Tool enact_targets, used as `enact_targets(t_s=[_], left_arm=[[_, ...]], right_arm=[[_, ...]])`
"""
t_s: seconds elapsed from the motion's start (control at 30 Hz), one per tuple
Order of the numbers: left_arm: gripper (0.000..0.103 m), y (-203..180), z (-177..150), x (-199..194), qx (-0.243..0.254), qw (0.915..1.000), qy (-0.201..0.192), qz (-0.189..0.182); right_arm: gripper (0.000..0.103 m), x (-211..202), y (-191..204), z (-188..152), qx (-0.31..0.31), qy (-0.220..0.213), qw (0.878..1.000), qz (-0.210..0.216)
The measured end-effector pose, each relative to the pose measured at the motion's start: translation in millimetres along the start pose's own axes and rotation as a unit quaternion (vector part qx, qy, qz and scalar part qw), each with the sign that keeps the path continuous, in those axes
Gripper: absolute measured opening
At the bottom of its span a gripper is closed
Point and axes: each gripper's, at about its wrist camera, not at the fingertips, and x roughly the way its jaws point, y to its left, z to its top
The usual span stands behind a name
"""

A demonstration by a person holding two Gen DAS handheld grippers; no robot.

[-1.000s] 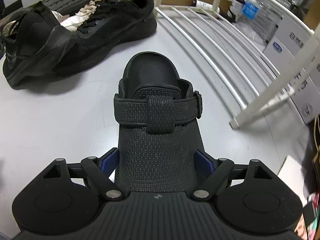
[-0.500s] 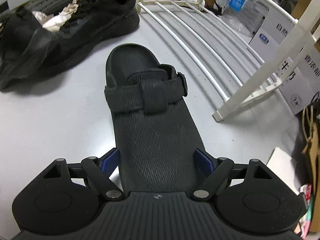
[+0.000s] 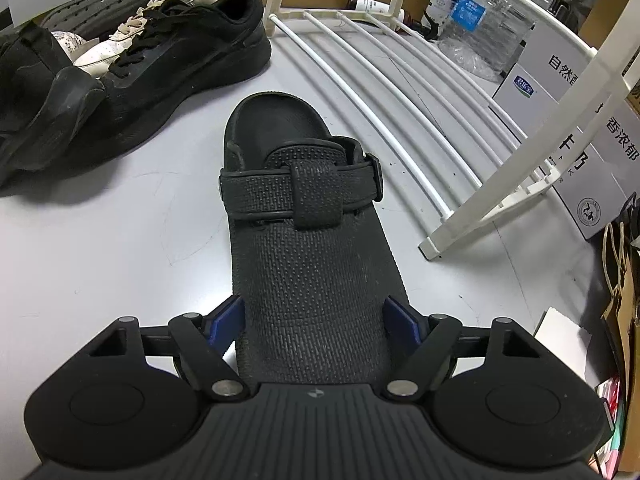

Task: Organize scattered shoes
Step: 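Lower the held black strapped clog with the right gripper beside the rack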

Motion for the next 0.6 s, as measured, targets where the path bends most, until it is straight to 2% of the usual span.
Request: enact_targets(t_s=[0.23,0.3,0.33,0.6], left_arm=[[0.089,-2.3,-0.6,1.6,0.001,1.0,0.001,-0.002],[0.089,-3.4,0.5,1.4,0.004,1.0,-0.002,-0.004],[0.089,-3.4,0.9,1.4,0.004,1.0,-0.002,-0.003],[0.089,-0.8,0.0,4.0,0.0,1.0,-0.001,0.003]], right_arm=[[0.081,-4.0,-5.2,1.7,0.024,0.013,1.0,0.008],[0.084,-5.3,-8.0,4.1,0.033,0.01,0.999,0.009],[0.091,-5.2,-8.2,4.8,0.034,0.009,0.999,0.008],[0.093,7.6,1.7,-0.6,-0.017,0.035,0.999,-0.005]])
